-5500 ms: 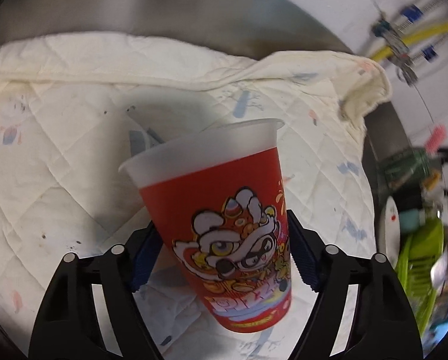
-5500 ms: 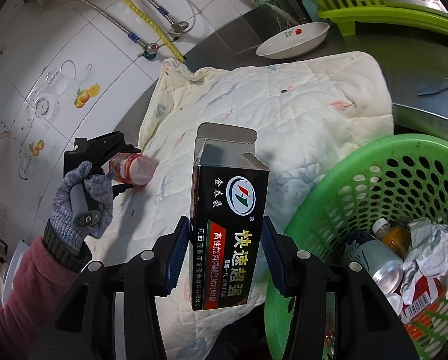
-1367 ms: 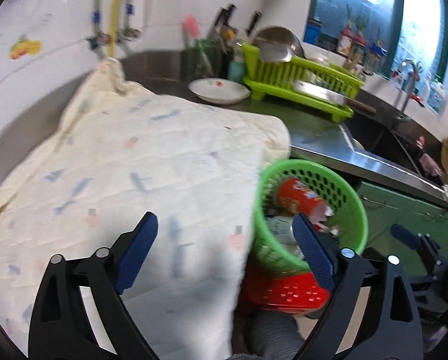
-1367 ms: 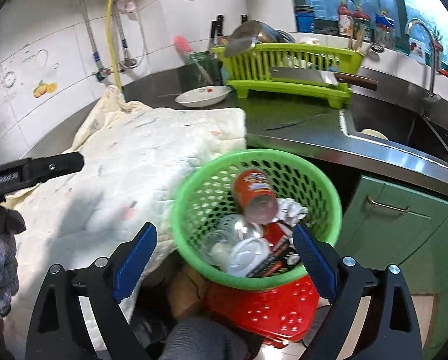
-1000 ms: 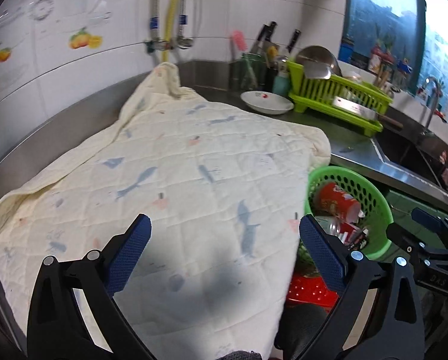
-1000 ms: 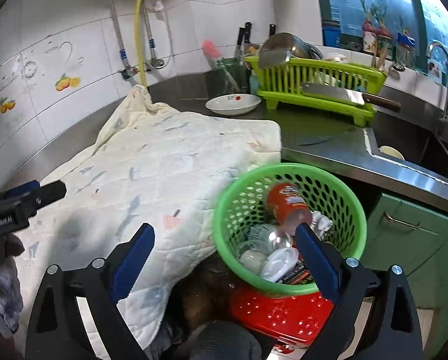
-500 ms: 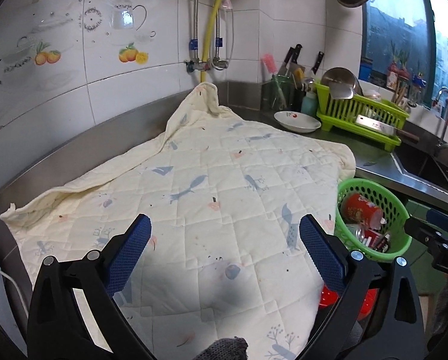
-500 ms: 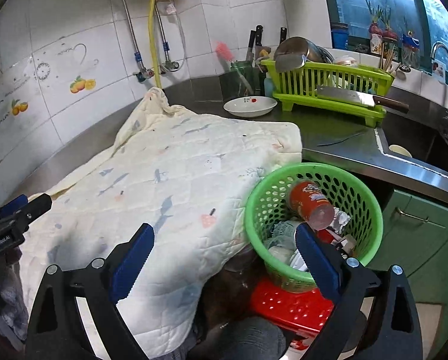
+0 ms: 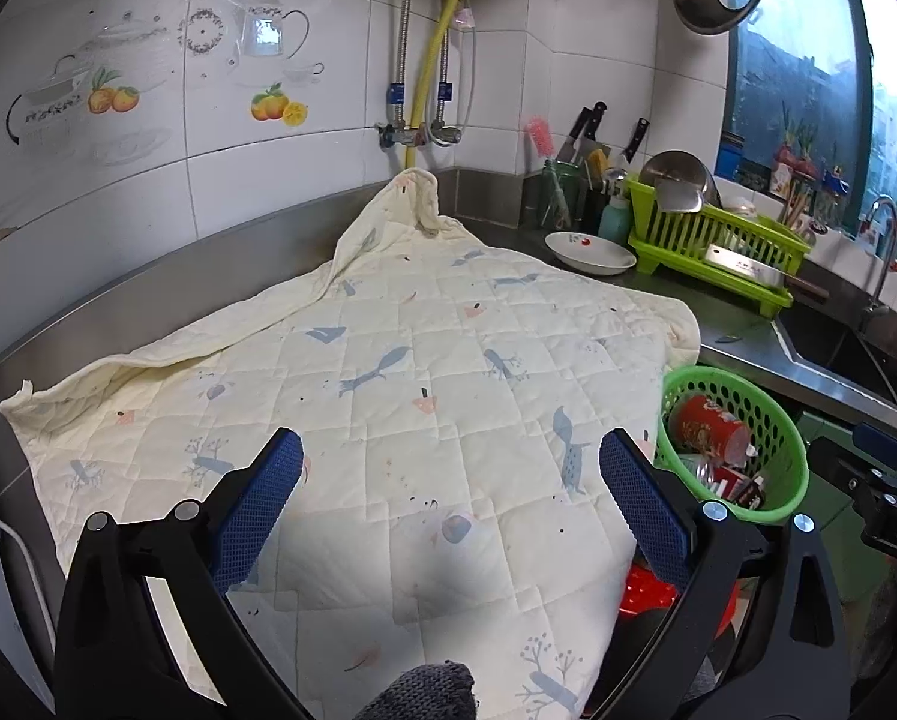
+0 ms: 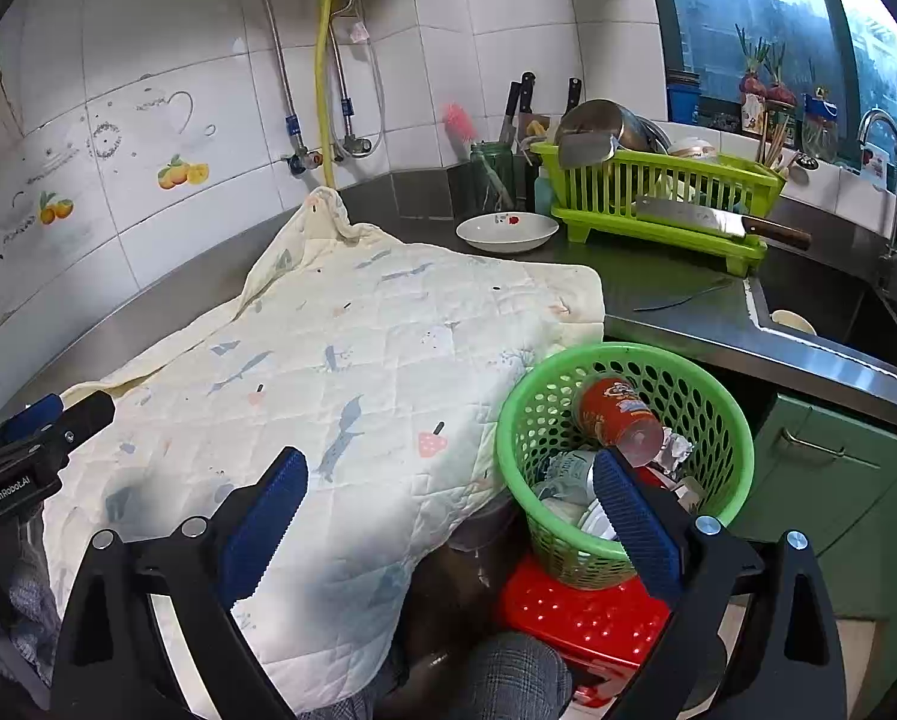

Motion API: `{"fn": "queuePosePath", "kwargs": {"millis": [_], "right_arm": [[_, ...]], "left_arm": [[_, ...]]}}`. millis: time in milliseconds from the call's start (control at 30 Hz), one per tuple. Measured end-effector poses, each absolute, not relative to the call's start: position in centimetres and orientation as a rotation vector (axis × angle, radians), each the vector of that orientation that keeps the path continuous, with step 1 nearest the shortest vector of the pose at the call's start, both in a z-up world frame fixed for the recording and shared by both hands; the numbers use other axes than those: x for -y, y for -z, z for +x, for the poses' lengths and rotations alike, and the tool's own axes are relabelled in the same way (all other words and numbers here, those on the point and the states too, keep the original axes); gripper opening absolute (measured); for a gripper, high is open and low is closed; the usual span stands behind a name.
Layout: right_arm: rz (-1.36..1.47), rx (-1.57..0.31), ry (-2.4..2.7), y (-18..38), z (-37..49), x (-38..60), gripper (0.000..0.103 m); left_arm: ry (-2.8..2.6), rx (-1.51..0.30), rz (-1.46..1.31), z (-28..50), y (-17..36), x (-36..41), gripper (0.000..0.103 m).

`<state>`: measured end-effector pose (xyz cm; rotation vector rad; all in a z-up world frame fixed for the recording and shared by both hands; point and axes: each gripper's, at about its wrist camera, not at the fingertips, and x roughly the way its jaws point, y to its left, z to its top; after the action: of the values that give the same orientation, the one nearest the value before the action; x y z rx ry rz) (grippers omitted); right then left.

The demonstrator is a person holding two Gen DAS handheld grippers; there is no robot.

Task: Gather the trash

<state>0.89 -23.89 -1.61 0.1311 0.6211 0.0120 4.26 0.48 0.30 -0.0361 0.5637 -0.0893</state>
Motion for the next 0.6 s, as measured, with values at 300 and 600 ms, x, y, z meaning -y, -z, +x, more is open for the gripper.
{"fn": "queuePosePath", "kwargs": {"millis": [300,600], "right_arm": [[0.126,-0.604,-0.001,1.3,0.3,23.9,0.093],[0.119,-0.575,0.025,1.0,-0.3,23.9,0.093]], "left_arm": [[0.083,-0.544,-0.033,3.7,-0.3,-0.1,0.098],[0.071,-0.523,-0.030,3.3,-0.5,0.2,0.098]]}}
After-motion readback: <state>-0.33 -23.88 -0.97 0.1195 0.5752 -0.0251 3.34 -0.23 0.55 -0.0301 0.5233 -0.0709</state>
